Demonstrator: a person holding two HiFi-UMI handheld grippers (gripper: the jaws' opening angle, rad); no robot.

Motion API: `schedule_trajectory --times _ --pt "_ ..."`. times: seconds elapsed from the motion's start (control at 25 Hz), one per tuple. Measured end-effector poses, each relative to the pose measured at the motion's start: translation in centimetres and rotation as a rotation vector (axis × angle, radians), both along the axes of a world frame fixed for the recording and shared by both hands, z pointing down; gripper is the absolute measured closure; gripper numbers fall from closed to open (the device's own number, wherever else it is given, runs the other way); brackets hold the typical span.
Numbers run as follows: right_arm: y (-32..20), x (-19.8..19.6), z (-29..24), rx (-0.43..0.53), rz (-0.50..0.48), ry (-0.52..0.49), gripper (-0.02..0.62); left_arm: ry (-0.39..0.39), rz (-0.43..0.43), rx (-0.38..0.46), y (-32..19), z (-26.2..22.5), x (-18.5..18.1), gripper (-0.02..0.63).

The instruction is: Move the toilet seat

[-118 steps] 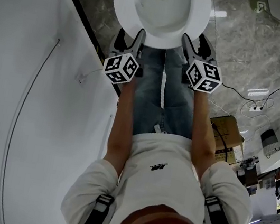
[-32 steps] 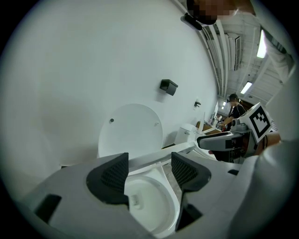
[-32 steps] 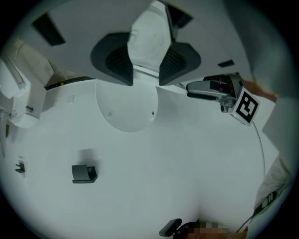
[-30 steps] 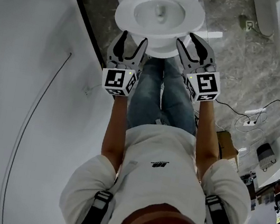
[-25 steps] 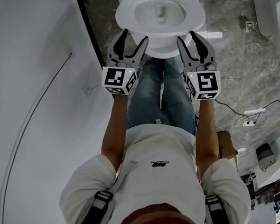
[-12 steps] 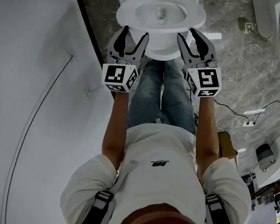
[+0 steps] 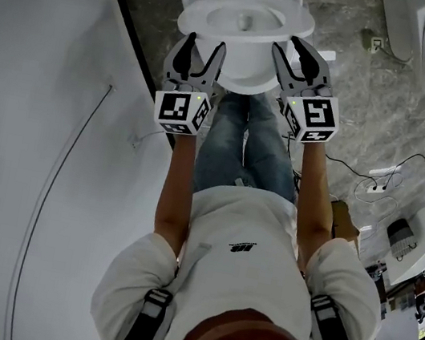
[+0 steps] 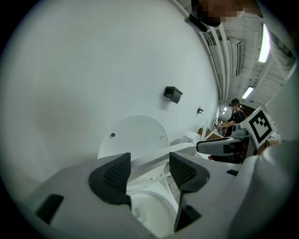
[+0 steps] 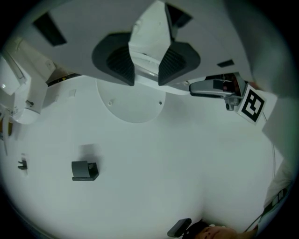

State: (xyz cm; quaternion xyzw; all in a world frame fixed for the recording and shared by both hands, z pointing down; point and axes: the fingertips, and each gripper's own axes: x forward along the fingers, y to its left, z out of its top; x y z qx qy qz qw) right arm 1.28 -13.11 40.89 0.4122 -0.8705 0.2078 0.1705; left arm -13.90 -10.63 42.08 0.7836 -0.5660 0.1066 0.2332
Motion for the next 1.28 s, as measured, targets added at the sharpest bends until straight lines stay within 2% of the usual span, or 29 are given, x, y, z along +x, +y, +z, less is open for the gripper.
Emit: schedule_trajectory --times 1.28 --pt "-6.8 -1.3 -1.5 0.047 0.031 0.0 0.428 0.008 -0.026 0.053 -6.6 -1.3 -2.1 0.373"
